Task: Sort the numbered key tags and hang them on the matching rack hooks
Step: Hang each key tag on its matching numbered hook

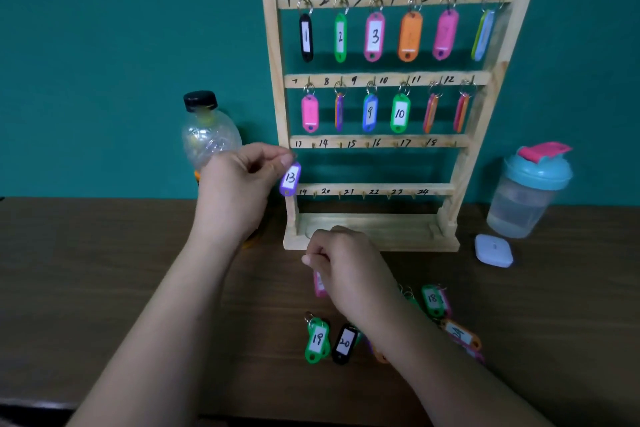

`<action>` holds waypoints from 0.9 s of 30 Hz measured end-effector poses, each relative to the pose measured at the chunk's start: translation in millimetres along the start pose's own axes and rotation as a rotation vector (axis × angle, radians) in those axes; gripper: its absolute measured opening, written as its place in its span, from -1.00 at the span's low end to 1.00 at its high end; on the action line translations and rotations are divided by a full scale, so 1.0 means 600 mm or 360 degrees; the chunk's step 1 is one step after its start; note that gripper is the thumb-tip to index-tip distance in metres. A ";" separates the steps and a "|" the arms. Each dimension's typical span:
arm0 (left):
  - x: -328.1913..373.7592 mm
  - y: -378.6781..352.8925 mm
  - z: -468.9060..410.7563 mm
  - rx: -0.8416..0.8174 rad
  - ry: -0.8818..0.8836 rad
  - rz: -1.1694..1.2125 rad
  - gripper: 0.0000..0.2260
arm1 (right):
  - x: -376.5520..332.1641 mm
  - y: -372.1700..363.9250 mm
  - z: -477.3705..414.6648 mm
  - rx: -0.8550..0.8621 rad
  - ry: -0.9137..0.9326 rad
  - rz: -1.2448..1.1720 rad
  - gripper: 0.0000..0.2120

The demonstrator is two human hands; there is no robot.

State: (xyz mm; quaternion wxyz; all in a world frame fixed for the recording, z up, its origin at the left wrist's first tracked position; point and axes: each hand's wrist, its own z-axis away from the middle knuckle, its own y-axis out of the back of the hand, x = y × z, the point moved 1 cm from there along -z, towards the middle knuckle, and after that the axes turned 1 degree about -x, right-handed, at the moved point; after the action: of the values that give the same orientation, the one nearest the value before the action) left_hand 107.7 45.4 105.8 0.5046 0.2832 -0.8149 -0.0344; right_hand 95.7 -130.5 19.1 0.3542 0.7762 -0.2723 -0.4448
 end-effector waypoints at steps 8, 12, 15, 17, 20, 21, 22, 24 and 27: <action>0.029 -0.029 -0.025 0.0083 -0.0115 -0.0009 -0.94 | 0.008 0.036 -0.002 0.0097 -0.0077 -0.0304 -0.94; 0.031 -0.039 -0.032 0.0106 -0.0143 -0.0019 -0.93 | 0.009 0.046 0.004 0.0049 -0.0082 -0.0369 -0.84; 0.033 -0.046 -0.034 0.0099 -0.0151 0.0015 -0.91 | 0.007 0.056 0.006 0.0083 -0.0070 -0.0363 -0.78; 0.034 -0.050 -0.036 0.0075 -0.0141 0.0016 -0.91 | 0.004 0.062 0.008 0.0138 -0.0064 -0.0331 -0.78; 0.035 -0.054 -0.039 0.0067 -0.0118 0.0042 -0.90 | 0.000 0.068 0.009 0.0186 -0.0052 -0.0320 -0.78; 0.034 -0.055 -0.040 0.0067 -0.0117 0.0025 -0.90 | -0.001 0.068 0.009 0.0194 -0.0045 -0.0311 -0.78; 0.034 -0.057 -0.040 0.0064 -0.0118 -0.0003 -0.91 | -0.001 0.069 0.008 0.0210 -0.0040 -0.0314 -0.78; 0.031 -0.059 -0.041 0.0060 -0.0118 -0.0051 -0.90 | -0.002 0.070 0.006 0.0242 -0.0042 -0.0332 -0.76; 0.027 -0.062 -0.043 0.0060 -0.0137 -0.0077 -0.87 | -0.003 0.073 0.007 0.0249 -0.0042 -0.0326 -0.77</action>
State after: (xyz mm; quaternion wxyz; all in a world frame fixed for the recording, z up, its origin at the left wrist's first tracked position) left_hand 140.0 12.2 118.8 0.4626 0.3104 -0.8293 -0.0434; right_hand 86.5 -156.8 53.0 0.2417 0.8194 -0.2299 -0.4662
